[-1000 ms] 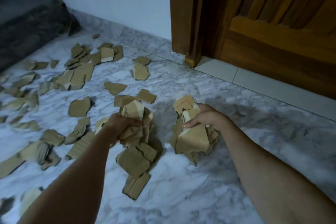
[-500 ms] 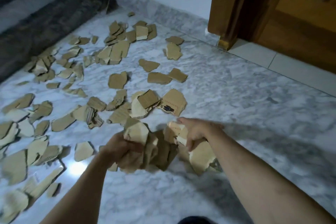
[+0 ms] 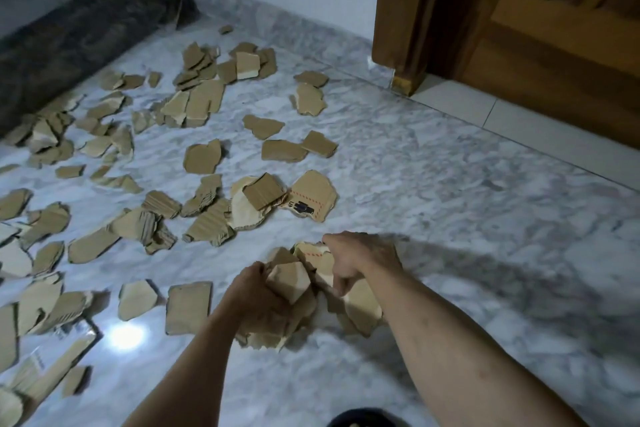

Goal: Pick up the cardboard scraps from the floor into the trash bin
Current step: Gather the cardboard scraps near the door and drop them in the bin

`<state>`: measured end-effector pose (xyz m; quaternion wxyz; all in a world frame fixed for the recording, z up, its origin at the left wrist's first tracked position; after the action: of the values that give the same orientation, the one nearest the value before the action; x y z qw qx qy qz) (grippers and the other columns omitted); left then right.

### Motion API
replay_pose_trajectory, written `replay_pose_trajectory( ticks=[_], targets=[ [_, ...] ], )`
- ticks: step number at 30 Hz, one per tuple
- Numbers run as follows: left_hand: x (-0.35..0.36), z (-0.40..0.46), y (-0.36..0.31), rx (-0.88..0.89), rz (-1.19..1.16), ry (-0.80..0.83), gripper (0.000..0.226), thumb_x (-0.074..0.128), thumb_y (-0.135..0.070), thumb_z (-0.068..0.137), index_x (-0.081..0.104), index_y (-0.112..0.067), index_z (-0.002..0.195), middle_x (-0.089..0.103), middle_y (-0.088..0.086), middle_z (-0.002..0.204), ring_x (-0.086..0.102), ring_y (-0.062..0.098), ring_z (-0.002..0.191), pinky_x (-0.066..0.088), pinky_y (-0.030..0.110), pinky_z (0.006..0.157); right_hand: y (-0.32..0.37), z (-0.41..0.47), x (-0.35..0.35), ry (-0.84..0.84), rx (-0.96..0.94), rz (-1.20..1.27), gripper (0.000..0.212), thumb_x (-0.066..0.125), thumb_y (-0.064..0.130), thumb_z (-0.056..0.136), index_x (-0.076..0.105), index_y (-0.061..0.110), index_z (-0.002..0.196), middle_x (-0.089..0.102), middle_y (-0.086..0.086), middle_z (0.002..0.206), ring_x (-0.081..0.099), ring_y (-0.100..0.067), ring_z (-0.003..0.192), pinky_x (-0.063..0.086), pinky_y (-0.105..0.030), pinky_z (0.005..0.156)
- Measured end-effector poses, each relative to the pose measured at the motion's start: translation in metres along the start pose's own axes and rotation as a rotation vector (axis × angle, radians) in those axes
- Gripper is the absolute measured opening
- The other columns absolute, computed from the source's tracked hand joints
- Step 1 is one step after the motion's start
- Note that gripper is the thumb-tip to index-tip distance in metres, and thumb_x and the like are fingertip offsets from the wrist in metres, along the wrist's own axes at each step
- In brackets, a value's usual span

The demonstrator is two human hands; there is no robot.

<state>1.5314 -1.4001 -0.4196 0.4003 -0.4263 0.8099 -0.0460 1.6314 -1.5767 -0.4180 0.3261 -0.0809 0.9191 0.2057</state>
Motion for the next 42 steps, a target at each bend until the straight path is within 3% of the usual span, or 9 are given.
replay_pose_trajectory(
  ticks=[4,11,20,23,25,27,32,36,42],
  targets=[
    [-0.028,-0.002,0.025,-0.049,-0.275,-0.002,0.079,0.092,-0.023,0.027,0.071,-0.012,0.102,0.075,0.008,0.095,0.069,0.030,0.094,0.057,0.044,0.085,-0.029,-0.002,-0.014,0.007,0.077,0.138,0.089,0.095,0.014,0.047,0.055,0.020,0.127,0.067,-0.005,0.116,0.064,-0.027,0.099,0.056,-0.040,0.090],
    [-0.039,-0.014,0.039,-0.083,-0.611,0.000,0.073,0.094,-0.028,0.032,0.075,-0.006,0.099,0.078,0.012,0.094,0.073,0.035,0.092,0.060,0.047,0.083,-0.056,-0.023,-0.066,-0.069,0.112,0.311,0.102,0.092,0.006,0.056,0.044,0.017,0.145,0.063,-0.007,0.125,0.062,-0.027,0.105,0.054,-0.036,0.089],
    [-0.053,-0.008,0.026,-0.107,-0.788,-0.092,0.045,0.088,-0.010,0.063,0.071,-0.001,0.104,0.077,0.016,0.098,0.073,0.036,0.090,0.062,0.043,0.075,-0.020,0.003,-0.070,-0.149,0.053,0.685,0.077,0.094,0.006,0.055,0.056,0.013,0.122,0.068,-0.004,0.114,0.064,-0.023,0.105,0.055,-0.035,0.089],
    [-0.044,-0.002,0.013,-0.075,-0.642,-0.038,0.054,0.093,-0.019,0.053,0.073,-0.005,0.101,0.077,0.014,0.097,0.073,0.036,0.092,0.061,0.049,0.082,-0.022,0.018,-0.064,-0.196,0.094,0.802,0.087,0.094,0.003,0.054,0.051,0.013,0.128,0.065,-0.004,0.120,0.060,-0.022,0.110,0.053,-0.036,0.094],
    [-0.027,0.004,0.007,-0.062,-0.435,0.011,0.089,0.097,-0.037,0.032,0.068,-0.005,0.110,0.075,0.014,0.105,0.070,0.036,0.099,0.059,0.050,0.085,-0.027,0.028,-0.065,-0.246,0.138,0.862,0.093,0.094,0.003,0.054,0.045,0.013,0.132,0.063,-0.003,0.122,0.057,-0.022,0.113,0.051,-0.035,0.097],
    [-0.011,0.001,0.005,-0.110,-0.243,0.006,0.108,0.099,-0.042,0.037,0.049,-0.010,0.128,0.067,0.015,0.119,0.063,0.035,0.110,0.053,0.040,0.086,-0.025,0.038,-0.068,-0.249,0.173,0.825,0.103,0.094,0.008,0.054,0.036,0.016,0.140,0.058,-0.005,0.135,0.055,-0.025,0.120,0.050,-0.039,0.099],
    [-0.002,0.008,-0.003,-0.140,0.028,-0.116,0.084,0.090,-0.039,0.058,0.046,-0.013,0.125,0.059,0.012,0.119,0.059,0.035,0.110,0.050,0.040,0.085,0.003,0.059,-0.075,-0.132,0.224,0.458,0.134,0.092,0.021,0.062,-0.002,0.030,0.158,0.033,-0.010,0.159,0.039,-0.038,0.140,0.039,-0.051,0.108],
    [-0.008,0.015,-0.013,-0.139,0.221,-0.180,0.054,0.076,-0.035,0.075,0.054,-0.009,0.117,0.055,0.012,0.117,0.060,0.036,0.106,0.047,0.038,0.076,0.015,0.071,-0.078,-0.133,0.293,0.248,0.126,0.094,0.025,0.058,0.012,0.029,0.154,0.051,-0.017,0.142,0.044,-0.045,0.132,0.039,-0.057,0.101],
    [-0.005,0.030,-0.011,-0.151,0.268,-0.126,0.044,0.061,-0.040,0.084,0.058,-0.010,0.116,0.062,0.013,0.116,0.062,0.034,0.105,0.047,0.037,0.076,0.008,0.072,-0.078,-0.128,0.402,0.239,0.114,0.093,0.018,0.064,0.024,0.013,0.153,0.029,-0.026,0.151,0.021,-0.056,0.141,0.035,-0.065,0.107]
  ],
)
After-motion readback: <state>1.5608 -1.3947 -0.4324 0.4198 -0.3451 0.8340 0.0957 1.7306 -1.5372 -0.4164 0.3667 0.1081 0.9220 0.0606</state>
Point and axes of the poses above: each hand's wrist, its own z-axis towards the middle knuckle, its own x-axis out of the palm, y = z × x, the point moved 8 cm from there along z, towards the middle knuckle
